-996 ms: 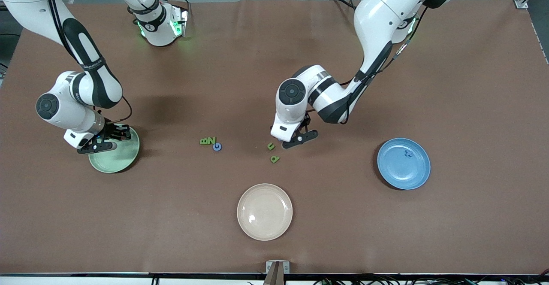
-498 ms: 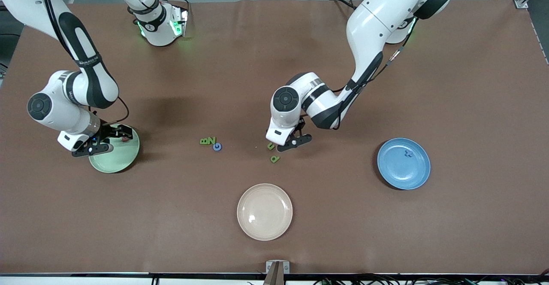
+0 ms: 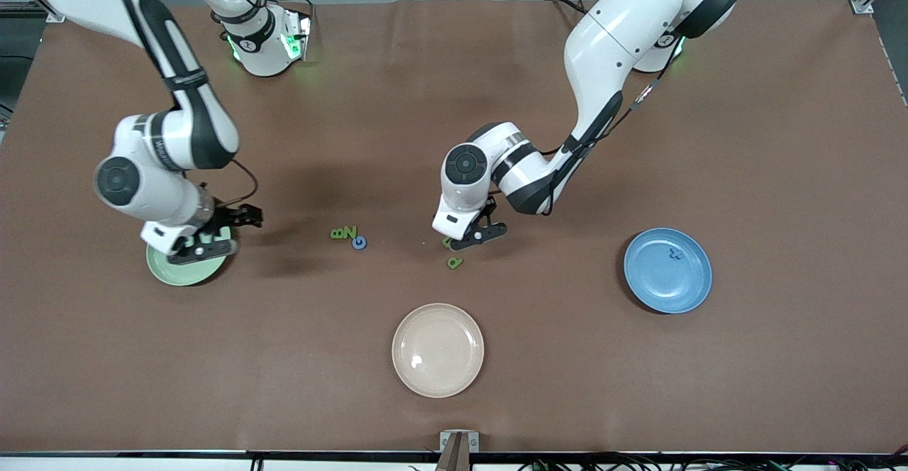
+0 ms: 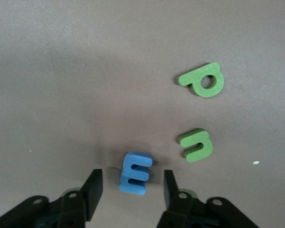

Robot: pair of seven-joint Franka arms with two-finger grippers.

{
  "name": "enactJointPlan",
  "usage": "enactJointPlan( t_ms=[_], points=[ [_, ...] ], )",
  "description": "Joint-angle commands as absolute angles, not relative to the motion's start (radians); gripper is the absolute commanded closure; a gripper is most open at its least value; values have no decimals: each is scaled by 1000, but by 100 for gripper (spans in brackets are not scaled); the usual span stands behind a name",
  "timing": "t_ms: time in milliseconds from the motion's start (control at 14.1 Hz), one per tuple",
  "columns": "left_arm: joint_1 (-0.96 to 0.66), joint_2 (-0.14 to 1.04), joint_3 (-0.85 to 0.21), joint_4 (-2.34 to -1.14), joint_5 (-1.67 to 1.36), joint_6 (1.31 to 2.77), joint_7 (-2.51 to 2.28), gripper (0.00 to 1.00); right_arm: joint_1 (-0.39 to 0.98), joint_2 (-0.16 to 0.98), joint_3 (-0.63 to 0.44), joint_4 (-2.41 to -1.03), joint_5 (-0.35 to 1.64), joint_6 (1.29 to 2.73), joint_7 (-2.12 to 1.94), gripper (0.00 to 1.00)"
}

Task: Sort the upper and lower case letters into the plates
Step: 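Grasp the blue m with the left gripper while the right gripper grasps the blue G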

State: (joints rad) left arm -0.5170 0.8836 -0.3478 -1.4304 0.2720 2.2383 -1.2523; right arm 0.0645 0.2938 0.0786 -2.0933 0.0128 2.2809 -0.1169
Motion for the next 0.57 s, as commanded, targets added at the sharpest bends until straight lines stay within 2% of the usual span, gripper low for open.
enactJointPlan(
  t_ms=[0, 213, 498],
  points=[
    [-528, 897, -339, -1401, 293, 2237, -1249, 43, 174, 302, 72, -2054, 20, 2273, -91, 0],
    [-528, 903, -336, -1401, 293, 2238, -1246, 51, 282, 386, 71, -1973, 58, 2278, -91, 0],
    [-528, 905, -331, -1401, 295, 2238, -1246, 52, 366, 517, 71, -1850, 61, 2292, -45, 0]
  ],
)
